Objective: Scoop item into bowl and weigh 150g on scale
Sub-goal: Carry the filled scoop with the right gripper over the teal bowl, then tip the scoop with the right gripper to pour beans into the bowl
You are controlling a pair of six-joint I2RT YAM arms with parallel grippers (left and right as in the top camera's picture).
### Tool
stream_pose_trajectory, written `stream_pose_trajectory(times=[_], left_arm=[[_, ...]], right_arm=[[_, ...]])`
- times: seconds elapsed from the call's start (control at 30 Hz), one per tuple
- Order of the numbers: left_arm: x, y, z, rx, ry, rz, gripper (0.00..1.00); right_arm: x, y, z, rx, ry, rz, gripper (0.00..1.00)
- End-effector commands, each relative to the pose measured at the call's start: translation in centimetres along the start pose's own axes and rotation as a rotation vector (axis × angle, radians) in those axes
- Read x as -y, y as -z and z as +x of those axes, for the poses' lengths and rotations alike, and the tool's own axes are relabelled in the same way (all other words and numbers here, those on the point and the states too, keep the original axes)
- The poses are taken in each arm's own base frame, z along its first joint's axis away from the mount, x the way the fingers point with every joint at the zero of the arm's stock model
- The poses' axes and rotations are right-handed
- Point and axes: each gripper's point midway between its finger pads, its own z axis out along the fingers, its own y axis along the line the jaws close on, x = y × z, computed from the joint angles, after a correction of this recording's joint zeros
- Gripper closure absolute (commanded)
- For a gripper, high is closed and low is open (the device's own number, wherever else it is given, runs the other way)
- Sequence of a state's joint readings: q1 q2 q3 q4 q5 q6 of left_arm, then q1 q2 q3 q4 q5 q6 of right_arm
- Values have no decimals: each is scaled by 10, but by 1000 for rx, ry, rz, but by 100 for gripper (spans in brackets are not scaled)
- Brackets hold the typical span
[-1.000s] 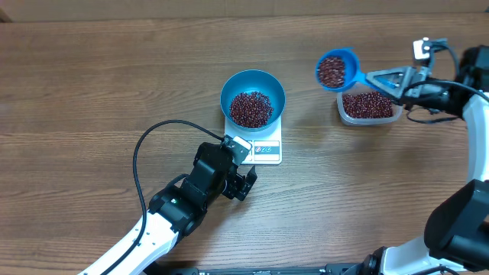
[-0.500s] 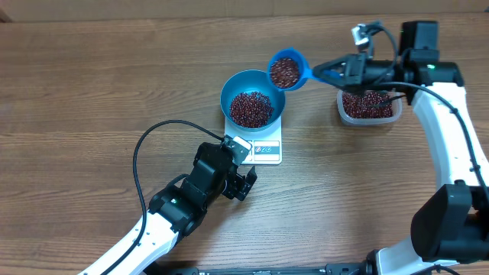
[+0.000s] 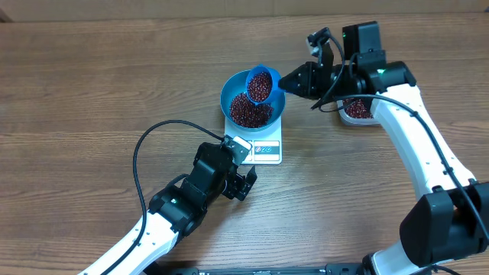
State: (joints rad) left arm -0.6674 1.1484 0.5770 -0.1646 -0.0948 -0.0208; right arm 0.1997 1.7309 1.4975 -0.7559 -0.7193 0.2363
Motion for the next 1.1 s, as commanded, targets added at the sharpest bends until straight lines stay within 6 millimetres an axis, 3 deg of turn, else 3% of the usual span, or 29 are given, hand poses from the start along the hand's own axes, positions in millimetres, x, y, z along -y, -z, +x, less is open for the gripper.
stream_pose_trajectory(times=[0.0,0.5,1.07], left_arm=[[-2,-1,3,-7,8,-13,0],[-2,-1,3,-8,8,-13,0],[-2,-1,3,-8,8,-13,1]], right_arm=[[-8,5,-11,67,71,108,96],[-2,-19,1,94,224,436,96],[-18,-32,13,65,396,498,96]])
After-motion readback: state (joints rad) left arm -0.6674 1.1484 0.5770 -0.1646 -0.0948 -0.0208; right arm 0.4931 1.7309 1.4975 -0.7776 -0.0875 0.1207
